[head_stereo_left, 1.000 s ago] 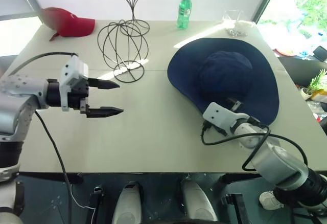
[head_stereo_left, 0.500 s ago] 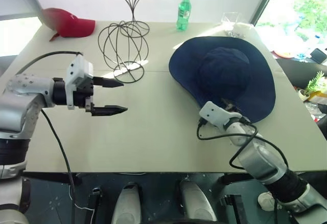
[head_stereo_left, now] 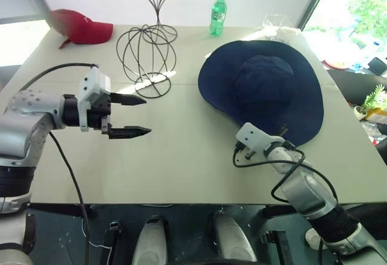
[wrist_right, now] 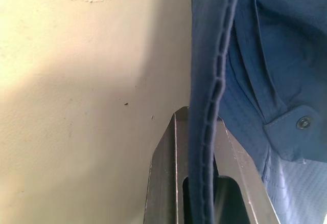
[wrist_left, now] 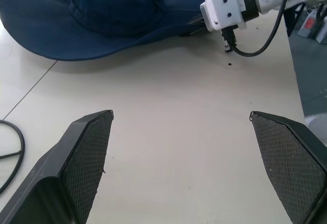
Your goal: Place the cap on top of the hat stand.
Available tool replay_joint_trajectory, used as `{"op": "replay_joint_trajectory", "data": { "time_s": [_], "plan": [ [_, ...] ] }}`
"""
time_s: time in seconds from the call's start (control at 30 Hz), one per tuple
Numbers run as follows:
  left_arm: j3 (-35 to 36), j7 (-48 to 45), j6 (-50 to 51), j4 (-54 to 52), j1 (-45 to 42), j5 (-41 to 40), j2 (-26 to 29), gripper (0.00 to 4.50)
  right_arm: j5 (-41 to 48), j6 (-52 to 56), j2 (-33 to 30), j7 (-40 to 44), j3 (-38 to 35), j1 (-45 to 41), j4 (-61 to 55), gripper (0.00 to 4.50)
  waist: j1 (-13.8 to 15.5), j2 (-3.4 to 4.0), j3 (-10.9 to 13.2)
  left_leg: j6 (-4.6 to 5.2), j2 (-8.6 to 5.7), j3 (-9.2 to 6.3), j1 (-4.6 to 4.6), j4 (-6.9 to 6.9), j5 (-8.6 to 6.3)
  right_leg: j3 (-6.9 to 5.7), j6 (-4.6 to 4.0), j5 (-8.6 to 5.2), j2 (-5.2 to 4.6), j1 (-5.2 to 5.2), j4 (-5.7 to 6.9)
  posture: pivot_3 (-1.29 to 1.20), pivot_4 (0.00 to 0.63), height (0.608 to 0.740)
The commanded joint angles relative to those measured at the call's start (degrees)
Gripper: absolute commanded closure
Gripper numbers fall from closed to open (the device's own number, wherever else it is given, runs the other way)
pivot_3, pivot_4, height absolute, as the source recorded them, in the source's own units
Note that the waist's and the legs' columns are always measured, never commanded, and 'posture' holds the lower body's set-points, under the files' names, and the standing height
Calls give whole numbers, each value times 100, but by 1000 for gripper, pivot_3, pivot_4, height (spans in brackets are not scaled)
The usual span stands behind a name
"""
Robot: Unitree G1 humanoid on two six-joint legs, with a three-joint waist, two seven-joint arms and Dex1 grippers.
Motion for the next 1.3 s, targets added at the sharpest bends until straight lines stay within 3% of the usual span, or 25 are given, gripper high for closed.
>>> {"op": "replay_joint_trajectory", "data": {
  "time_s": [0.03, 0.17, 0.37, 0.67, 0.87, 1.07, 1.3],
  "plan": [
    [435, 239, 190, -133, -140, -244, 19, 0, 388, 211, 227, 335, -642, -219, -357, 4447, -5, 2, 1, 0, 0, 0, 0, 0, 0, 0, 0, 0, 0, 0, 0, 0, 150, 739],
    [956, 680, 538, -336, 43, -574, 21, 0, 540, 151, -140, 942, -996, -1187, -313, 4447, -28, 28, 19, 0, 0, 0, -2, -2, 0, 0, 2, 1, 0, -6, 2, 0, 150, 739],
    [1804, 1307, 874, -672, 505, -916, 37, 0, 662, -535, -359, 1600, -892, -2940, 710, 4447, -29, 36, 23, 0, 3, -4, 2, -24, 0, -1, 6, 1, 5, -16, 4, 0, 150, 739],
    [2708, 1813, 1043, -1118, 1230, -1174, 89, 0, 611, -2641, 633, 1626, -574, -5843, 4261, 4447, -160, 44, 28, -1, 3, -4, -5, -27, 0, -1, 20, 11, 6, -22, 3, 0, 150, 739],
    [3323, 2160, 1149, -1379, 1634, -1357, 70, 0, 630, -3749, 1490, 1311, -628, -7252, 6614, 4447, -193, 46, 30, -1, 4, -5, -7, -38, 0, -4, 26, 14, 6, -30, 9, 0, 150, 739],
    [3820, 2395, 1234, -1664, 2081, -1530, 56, 0, 676, -4451, 2105, 1009, -741, -8047, 8053, 4447, -216, 50, 32, -2, 4, -5, -10, -45, 0, -5, 25, 14, 5, -36, 12, 0, 150, 739],
    [4719, 2702, 1346, -1725, 2619, -1707, -2, 0, 680, -4978, 2785, 756, -832, -8532, 8550, 4447, -372, 52, 34, -3, 4, -7, -11, -47, 1, -6, 24, 15, 4, -43, 18, 0, 150, 739]
  ]
}}
